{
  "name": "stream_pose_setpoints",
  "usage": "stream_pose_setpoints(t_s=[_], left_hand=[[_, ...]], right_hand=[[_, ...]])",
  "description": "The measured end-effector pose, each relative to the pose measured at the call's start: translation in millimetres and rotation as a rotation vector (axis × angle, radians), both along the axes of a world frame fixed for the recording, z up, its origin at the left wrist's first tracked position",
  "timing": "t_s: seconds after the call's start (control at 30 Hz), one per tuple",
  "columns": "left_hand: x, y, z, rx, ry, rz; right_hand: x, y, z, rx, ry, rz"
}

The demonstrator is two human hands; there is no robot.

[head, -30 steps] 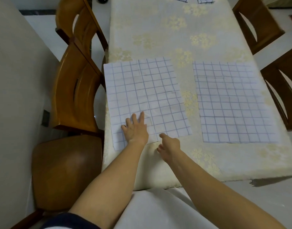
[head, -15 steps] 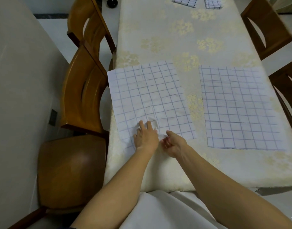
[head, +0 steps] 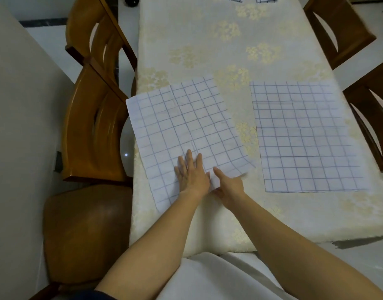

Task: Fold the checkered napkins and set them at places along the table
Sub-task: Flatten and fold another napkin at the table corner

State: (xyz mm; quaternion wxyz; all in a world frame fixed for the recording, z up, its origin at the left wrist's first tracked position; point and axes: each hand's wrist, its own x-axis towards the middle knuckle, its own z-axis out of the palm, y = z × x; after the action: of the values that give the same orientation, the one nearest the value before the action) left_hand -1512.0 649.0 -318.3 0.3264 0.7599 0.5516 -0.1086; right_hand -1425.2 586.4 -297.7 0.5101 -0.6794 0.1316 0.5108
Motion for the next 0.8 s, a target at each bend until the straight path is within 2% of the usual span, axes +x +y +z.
stream_pose_setpoints(t_s=[0.07,0.13,0.2,0.37,0.53,0.6,0.67,0.73,0.8], left_hand=[[1.4,-2.4,-3.3,0.002,0.025,-0.016],[1.1,-2.0,-2.4,0.013,0.019,-0.003],[0.1,0.9,2.2,0.060,0.006,0.023],[5.9,14.7,9.0,0.230,0.023,-0.045],[30.6,24.7,8.1,0.227,0.021,-0.104],[40.9,29.1,6.4,0.210,0.042,-0.168],[51.2,38.4,4.6,0.177,0.044,-0.215],[62.8,54.7,1.4,0.153,0.029,-0.200],[72.5,77.3,-1.7,0.159,0.023,-0.146]], right_hand=[[-7.4,-4.2,-9.0,-0.050,-0.095,0.124],[-10.0,-8.0,-14.4,-0.091,-0.293,0.295],[-4.8,-9.2,-11.9,-0.049,-0.449,0.452],[51.7,-13.5,5.8,-0.030,-0.522,0.779],[154.5,-22.3,19.5,-0.269,-0.729,1.040],[196.0,-16.0,19.5,-0.326,-0.752,0.999],[229.4,-6.1,14.2,-0.346,-0.844,0.835],[248.8,5.9,9.2,-0.348,-0.921,0.631],[257.4,19.0,3.1,-0.335,-0.936,0.541]])
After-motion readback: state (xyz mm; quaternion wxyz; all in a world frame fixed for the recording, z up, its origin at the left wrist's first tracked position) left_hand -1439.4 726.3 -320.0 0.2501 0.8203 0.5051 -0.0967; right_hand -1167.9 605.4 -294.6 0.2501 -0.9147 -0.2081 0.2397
